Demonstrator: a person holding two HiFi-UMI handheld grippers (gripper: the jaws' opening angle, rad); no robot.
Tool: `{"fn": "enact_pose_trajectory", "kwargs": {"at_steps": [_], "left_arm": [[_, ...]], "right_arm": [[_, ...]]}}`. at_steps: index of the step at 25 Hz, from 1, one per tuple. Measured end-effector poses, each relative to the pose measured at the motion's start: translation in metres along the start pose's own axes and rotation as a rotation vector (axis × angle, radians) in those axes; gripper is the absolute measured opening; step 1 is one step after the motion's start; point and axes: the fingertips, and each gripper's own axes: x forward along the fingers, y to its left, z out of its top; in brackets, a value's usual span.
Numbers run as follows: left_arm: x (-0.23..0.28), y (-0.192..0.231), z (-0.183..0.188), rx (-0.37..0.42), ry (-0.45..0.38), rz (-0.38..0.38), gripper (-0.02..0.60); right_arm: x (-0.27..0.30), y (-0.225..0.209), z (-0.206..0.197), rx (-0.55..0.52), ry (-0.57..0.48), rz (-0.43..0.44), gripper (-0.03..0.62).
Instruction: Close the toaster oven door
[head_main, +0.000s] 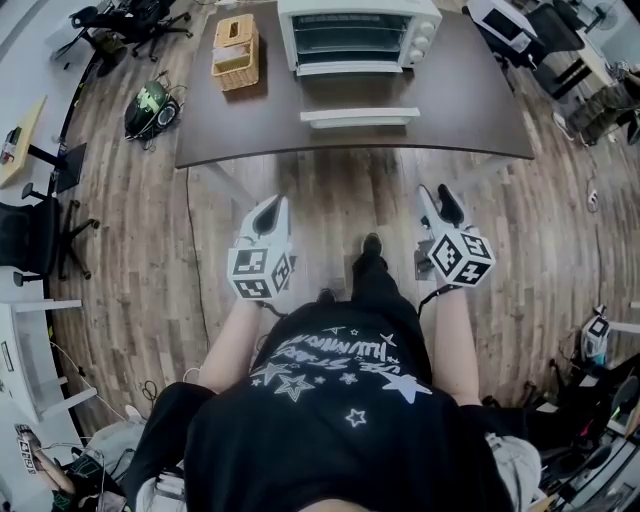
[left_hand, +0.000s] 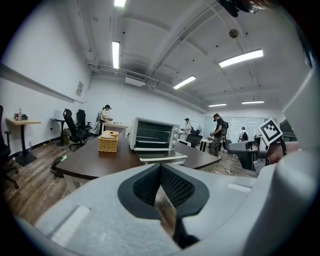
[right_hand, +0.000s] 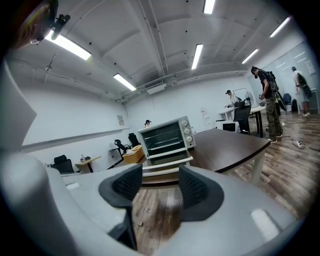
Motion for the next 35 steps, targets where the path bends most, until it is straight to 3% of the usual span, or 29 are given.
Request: {"fn": "enact_pose_trajectory", "kwargs": {"at_steps": [18,35], "left_arm": [[0.124,0.022,0.020,0.011,0.047,0.107,0.011],[0.197,0.033,0.009,-0.027,0.132,0.169,0.011]], "right_arm": [[0.152,-0.069,0.017,-0.068,0.108,0.050,0.233],[0.242,-0.109,-0.031,-0.086,0.327,0.075,0.232]]}}
